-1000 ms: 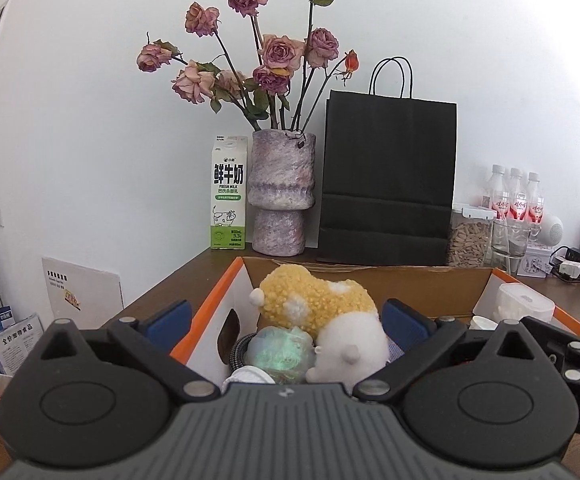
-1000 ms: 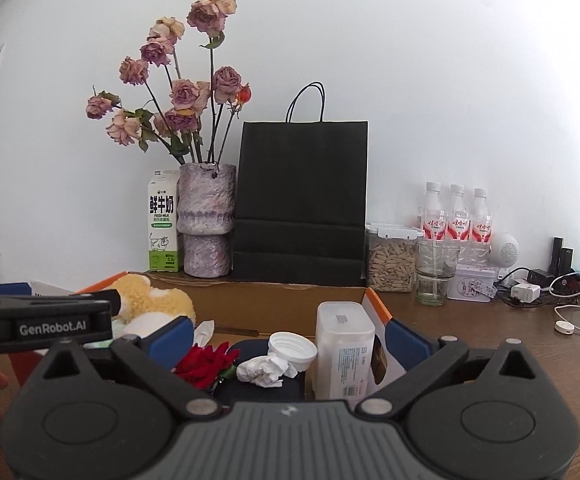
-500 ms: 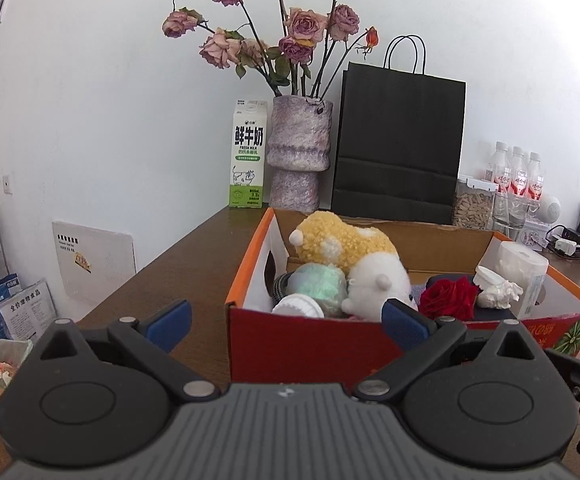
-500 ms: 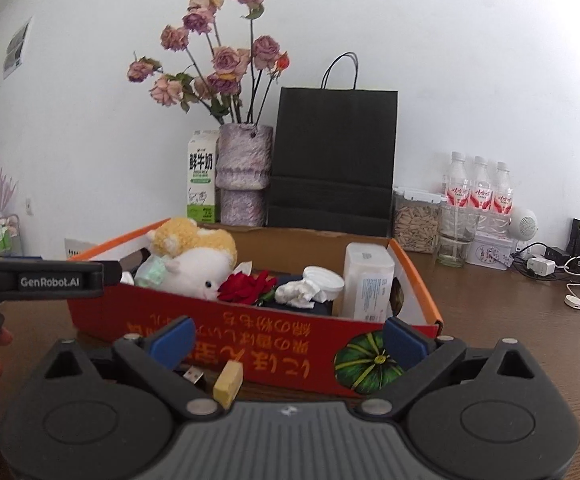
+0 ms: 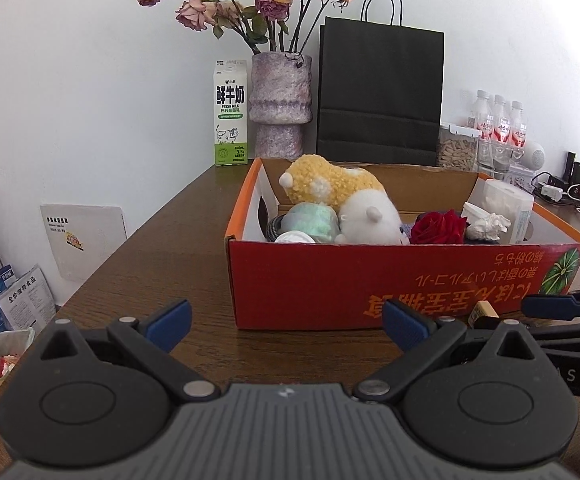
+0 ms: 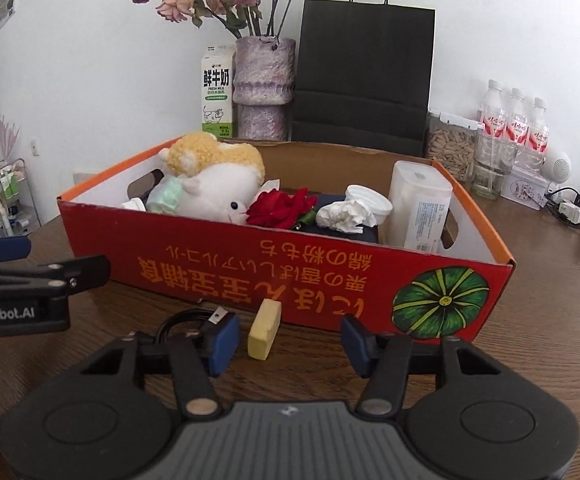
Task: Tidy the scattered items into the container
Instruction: 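Grasp the small yellow block beside the box with the right gripper, then grasp the black USB cable with the left gripper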
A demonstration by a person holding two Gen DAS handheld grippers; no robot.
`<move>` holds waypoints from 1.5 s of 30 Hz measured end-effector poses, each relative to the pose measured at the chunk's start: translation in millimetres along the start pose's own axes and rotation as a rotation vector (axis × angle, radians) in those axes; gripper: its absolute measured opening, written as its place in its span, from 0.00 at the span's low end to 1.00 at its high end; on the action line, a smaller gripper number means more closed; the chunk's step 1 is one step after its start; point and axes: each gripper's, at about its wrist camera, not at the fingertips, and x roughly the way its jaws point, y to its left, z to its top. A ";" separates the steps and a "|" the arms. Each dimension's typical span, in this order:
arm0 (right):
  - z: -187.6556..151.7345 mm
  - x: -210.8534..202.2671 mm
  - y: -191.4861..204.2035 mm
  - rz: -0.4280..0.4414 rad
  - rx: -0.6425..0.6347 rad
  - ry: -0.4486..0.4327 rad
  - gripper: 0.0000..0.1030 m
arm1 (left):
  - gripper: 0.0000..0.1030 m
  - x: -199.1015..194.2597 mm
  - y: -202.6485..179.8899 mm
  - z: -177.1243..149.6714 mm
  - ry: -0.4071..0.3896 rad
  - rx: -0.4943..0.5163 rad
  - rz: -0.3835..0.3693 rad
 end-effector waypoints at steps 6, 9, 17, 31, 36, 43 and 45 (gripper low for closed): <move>-3.7 -1.6 2.2 0.045 0.000 -0.002 0.10 | 1.00 5.1 3.0 0.9 0.027 -0.017 -0.005; -4.1 -4.9 -3.0 0.043 0.025 -0.017 0.10 | 1.00 7.1 4.0 0.9 0.041 -0.024 0.002; -9.2 -15.9 -20.8 0.018 0.072 -0.046 0.10 | 1.00 8.5 -1.7 0.6 0.051 0.006 0.018; -18.1 -28.6 -60.0 -0.029 0.148 -0.075 0.10 | 0.95 16.1 -69.0 -2.2 0.131 0.147 -0.161; -19.4 -30.6 -62.3 -0.021 0.151 -0.084 0.10 | 0.67 25.1 -82.3 -4.1 0.182 0.169 -0.164; -19.9 -33.3 -61.1 -0.012 0.145 -0.098 0.10 | 0.34 25.5 -78.6 -1.9 0.195 0.118 -0.210; -20.2 -33.8 -60.8 -0.009 0.143 -0.100 0.10 | 0.33 24.9 -77.8 -1.8 0.194 0.108 -0.217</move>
